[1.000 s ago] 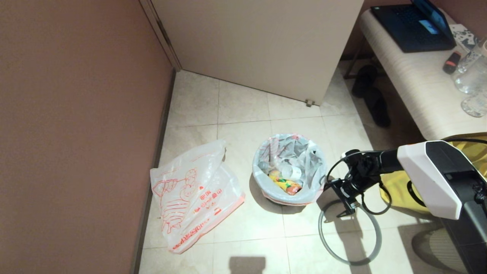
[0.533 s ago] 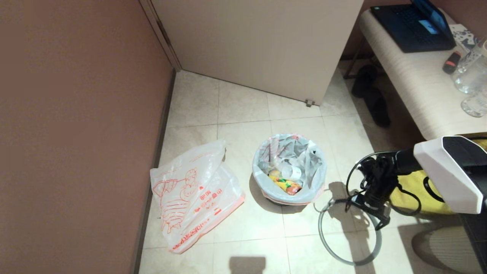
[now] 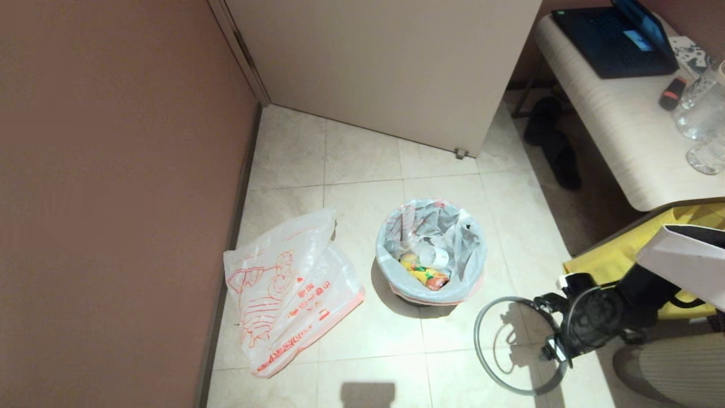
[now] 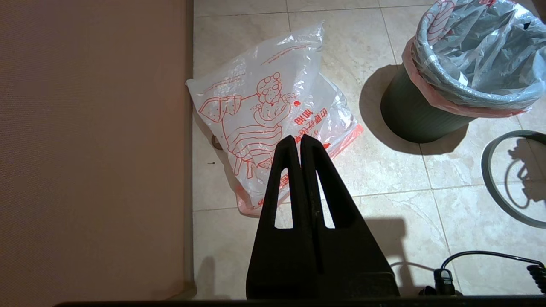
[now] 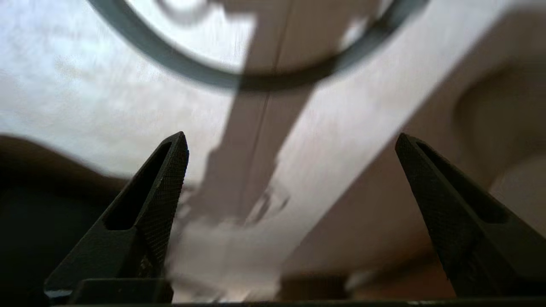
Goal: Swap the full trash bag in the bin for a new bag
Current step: Place the trash bag on the floor
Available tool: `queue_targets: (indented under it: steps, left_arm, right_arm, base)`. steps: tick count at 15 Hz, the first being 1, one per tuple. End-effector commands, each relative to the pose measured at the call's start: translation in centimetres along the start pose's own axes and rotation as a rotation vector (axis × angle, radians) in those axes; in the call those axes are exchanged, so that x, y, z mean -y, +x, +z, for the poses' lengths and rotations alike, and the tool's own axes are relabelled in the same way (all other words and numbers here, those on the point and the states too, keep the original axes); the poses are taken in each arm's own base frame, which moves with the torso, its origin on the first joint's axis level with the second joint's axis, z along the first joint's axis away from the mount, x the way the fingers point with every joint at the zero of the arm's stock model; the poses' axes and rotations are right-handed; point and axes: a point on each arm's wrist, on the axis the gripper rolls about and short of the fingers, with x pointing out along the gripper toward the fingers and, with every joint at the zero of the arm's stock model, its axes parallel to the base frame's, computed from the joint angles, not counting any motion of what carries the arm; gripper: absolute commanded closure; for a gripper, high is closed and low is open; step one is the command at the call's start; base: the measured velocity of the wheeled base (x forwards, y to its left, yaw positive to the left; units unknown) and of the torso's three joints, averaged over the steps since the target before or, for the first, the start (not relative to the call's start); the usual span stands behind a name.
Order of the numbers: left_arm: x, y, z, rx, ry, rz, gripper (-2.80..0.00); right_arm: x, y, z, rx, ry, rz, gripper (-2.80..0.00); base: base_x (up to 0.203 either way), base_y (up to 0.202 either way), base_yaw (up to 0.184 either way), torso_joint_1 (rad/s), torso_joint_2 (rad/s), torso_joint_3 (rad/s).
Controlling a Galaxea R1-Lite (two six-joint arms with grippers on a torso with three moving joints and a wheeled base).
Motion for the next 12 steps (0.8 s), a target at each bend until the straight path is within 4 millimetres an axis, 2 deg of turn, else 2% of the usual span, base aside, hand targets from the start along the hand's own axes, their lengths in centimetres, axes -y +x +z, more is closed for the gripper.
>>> queue_targets:
  steps: [1, 3, 4, 6, 8, 9, 12]
  left_arm:
    - [0.0, 0.0, 0.0, 0.000, 0.000, 0.001, 0.00]
    - [0.0, 0.0, 0.0, -0.001, 0.000, 0.000, 0.00]
    - [0.0, 0.0, 0.0, -0.001, 0.000, 0.000, 0.00]
    - [0.0, 0.0, 0.0, -0.001, 0.000, 0.000, 0.00]
    - [0.0, 0.0, 0.0, -0.001, 0.000, 0.001, 0.00]
    - [0.0, 0.0, 0.0, -0.001, 0.000, 0.001, 0.00]
    - [0.0, 0.0, 0.0, 0.000, 0.000, 0.001, 0.00]
  right_arm:
    - [0.1, 1.4, 1.5, 0.480, -0.292, -0.222, -2.80]
    - [-1.6, 0.9, 1.6, 0.572, -0.442, -0.241, -2.80]
    - [-1.7, 0.4, 2.0, 0.587, -0.478, -0.254, -2.80]
    - [-1.7, -0.7, 3.4, 0.627, -0.565, -0.314, -2.80]
    - [-3.1, -1.7, 4.7, 0.663, -0.666, -0.364, -2.80]
    - [-3.3, -1.8, 4.8, 0.674, -0.708, -0.404, -2.80]
    - [-4.6, 0.6, 4.2, 0.764, -0.767, -0.512, -2.80]
  base:
    - [0.000, 0.000, 0.000, 0.000, 0.00, 0.000]
    - [0.000, 0.000, 0.000, 0.000, 0.00, 0.000]
    - [0.000, 0.000, 0.000, 0.000, 0.00, 0.000]
    - [0.000, 0.000, 0.000, 0.000, 0.00, 0.000]
    - [0.000, 0.000, 0.000, 0.000, 0.00, 0.000]
    - [0.000, 0.000, 0.000, 0.000, 0.00, 0.000]
    - [0.000, 0.000, 0.000, 0.000, 0.00, 0.000]
